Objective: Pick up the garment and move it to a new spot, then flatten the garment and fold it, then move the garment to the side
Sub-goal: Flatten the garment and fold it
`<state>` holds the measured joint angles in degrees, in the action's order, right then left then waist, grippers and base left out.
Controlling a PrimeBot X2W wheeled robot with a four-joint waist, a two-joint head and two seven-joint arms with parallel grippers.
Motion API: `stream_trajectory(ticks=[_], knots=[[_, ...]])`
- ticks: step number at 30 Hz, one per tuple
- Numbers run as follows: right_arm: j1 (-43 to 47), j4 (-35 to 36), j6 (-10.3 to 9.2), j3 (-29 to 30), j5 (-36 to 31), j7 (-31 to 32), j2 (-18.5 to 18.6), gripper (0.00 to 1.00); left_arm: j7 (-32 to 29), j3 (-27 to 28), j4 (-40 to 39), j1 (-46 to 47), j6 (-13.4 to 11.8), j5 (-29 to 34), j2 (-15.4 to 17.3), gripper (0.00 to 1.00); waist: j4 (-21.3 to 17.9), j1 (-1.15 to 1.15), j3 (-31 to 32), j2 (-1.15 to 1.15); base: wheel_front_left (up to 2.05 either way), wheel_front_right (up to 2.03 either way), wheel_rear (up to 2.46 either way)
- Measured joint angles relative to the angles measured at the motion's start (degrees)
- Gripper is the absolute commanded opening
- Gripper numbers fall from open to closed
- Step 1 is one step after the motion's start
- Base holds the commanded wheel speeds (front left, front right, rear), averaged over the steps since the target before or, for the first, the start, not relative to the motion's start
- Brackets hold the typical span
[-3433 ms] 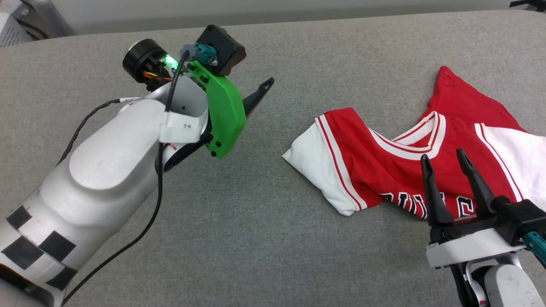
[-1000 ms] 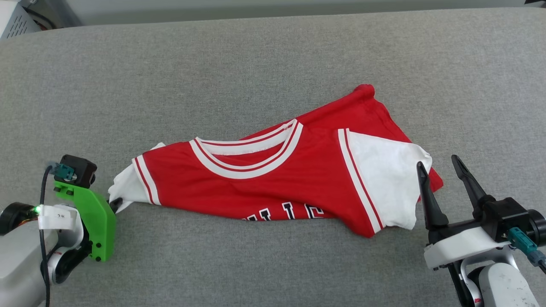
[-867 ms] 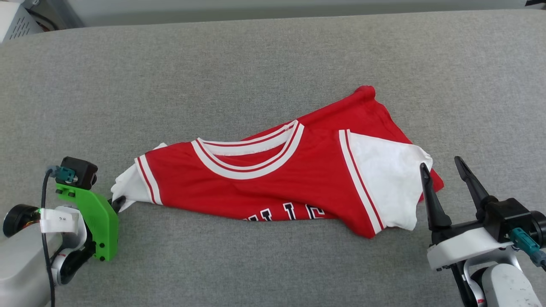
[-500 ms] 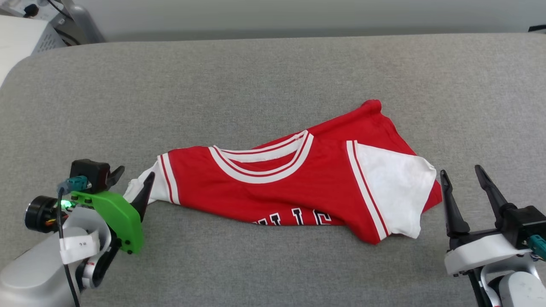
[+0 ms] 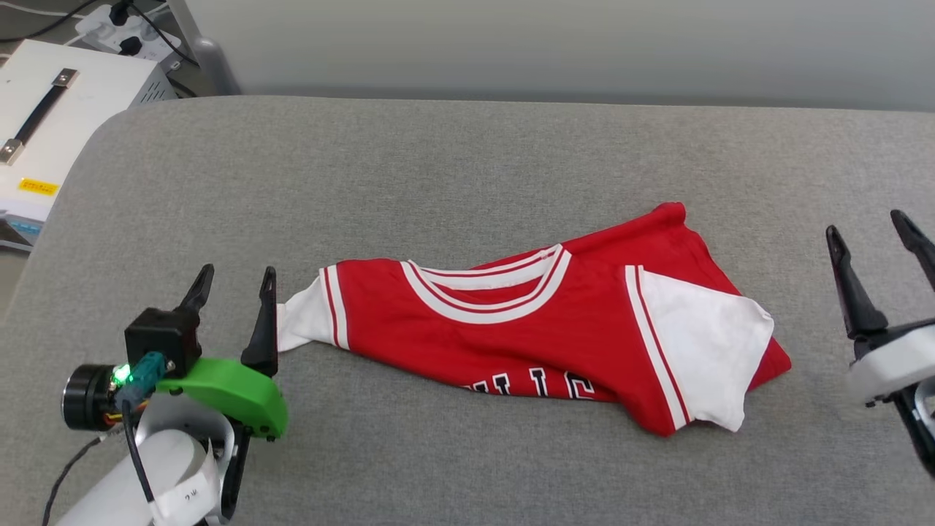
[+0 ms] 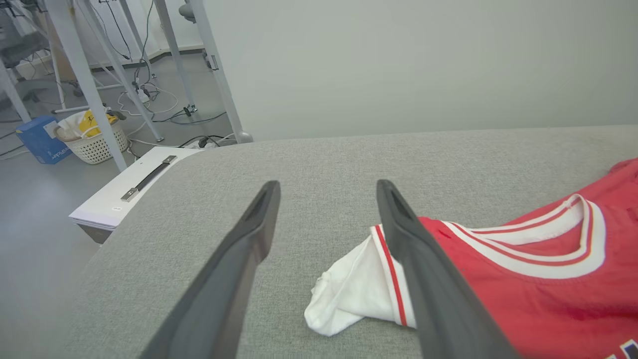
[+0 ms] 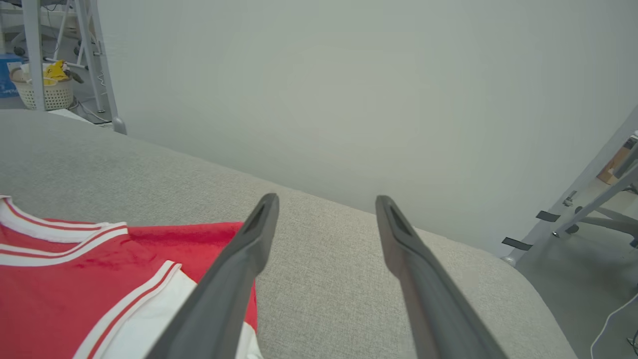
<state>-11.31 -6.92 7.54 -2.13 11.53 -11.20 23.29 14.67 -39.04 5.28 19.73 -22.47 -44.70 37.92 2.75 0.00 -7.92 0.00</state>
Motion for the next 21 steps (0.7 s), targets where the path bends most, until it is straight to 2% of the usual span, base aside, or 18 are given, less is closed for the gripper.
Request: stream_trajectory(ticks=[5,7,12,16,21], knots=[[-5.9,-0.5,0.0,-8.1,9.5,11.6,8.3,1.0,0.0,9.2,-1.8,-6.6,0.2,8.5,-5.8,1.0,1.2,0.0,0.0,0.0,0.0,0.0,0.0],[-8.0,-0.5,0.0,-11.9,14.2,17.2,11.9,1.0,0.0,11.8,-2.0,-8.3,1.1,11.5,-8.1,1.0,1.7,0.0,-0.3,0.0,0.0,0.0,0.0],[-12.0,-0.4,0.0,-22.1,27.5,35.3,20.9,1.0,0.0,18.2,-2.2,-11.3,3.6,17.7,-14.2,1.0,3.0,0.0,-1.4,0.0,0.0,0.0,0.0],[-15.1,-0.7,0.0,-26.4,35.0,45.6,23.9,1.0,0.0,22.4,-2.1,-12.5,6.0,21.4,-18.1,1.0,3.9,0.0,-2.9,0.0,0.0,0.0,0.0],[-18.3,-2.2,0.0,-30.3,38.7,51.9,24.3,1.0,0.0,26.0,-1.9,-12.6,9.7,25.0,-22.1,1.0,5.1,0.0,-5.2,0.0,0.0,0.0,0.0]])
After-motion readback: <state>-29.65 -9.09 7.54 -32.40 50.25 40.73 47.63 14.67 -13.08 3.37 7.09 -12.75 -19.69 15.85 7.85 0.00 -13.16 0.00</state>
